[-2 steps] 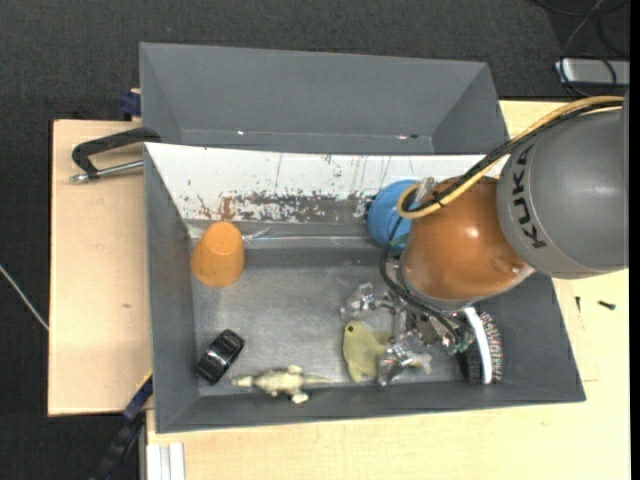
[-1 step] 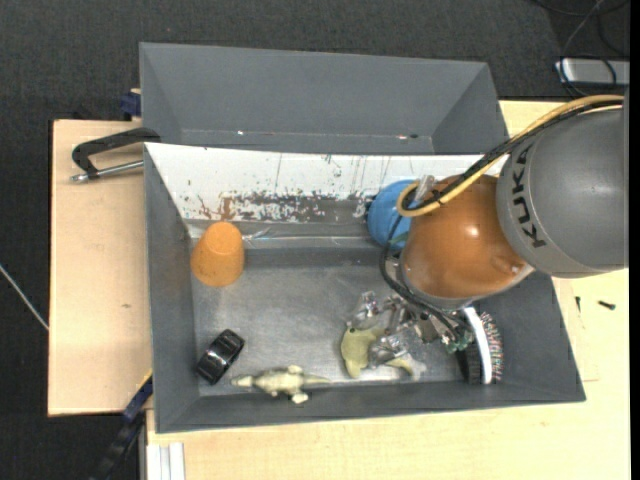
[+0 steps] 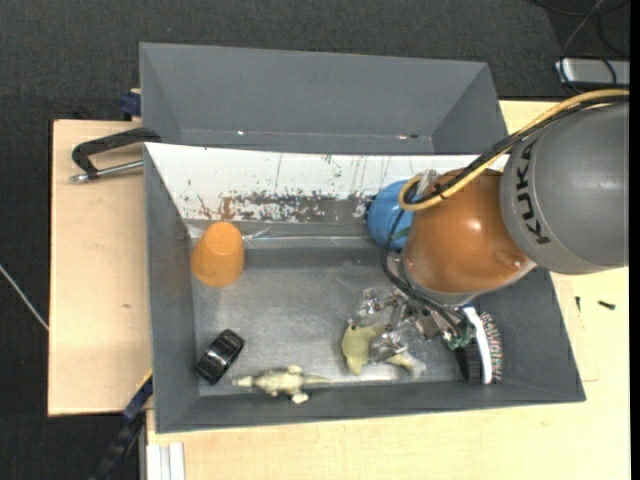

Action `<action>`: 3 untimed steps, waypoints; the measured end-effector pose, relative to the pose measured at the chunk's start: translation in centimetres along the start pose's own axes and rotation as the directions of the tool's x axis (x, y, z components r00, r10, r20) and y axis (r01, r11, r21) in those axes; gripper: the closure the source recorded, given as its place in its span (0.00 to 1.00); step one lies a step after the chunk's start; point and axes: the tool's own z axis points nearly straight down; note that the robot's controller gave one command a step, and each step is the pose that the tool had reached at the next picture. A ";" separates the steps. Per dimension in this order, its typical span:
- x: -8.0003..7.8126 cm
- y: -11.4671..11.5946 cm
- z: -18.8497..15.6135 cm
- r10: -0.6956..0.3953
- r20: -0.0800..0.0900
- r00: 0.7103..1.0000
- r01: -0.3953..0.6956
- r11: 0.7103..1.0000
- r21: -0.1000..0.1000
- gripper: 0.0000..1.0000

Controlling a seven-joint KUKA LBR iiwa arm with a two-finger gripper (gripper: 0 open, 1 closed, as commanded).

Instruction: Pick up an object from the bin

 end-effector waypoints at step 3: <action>-0.8 0.1 -11.4 0.003 0.004 1.000 -0.003 1.000 0.002 1.00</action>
Offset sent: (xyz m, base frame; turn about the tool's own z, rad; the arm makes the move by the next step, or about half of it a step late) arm 0.0001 0.0000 0.0005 0.0000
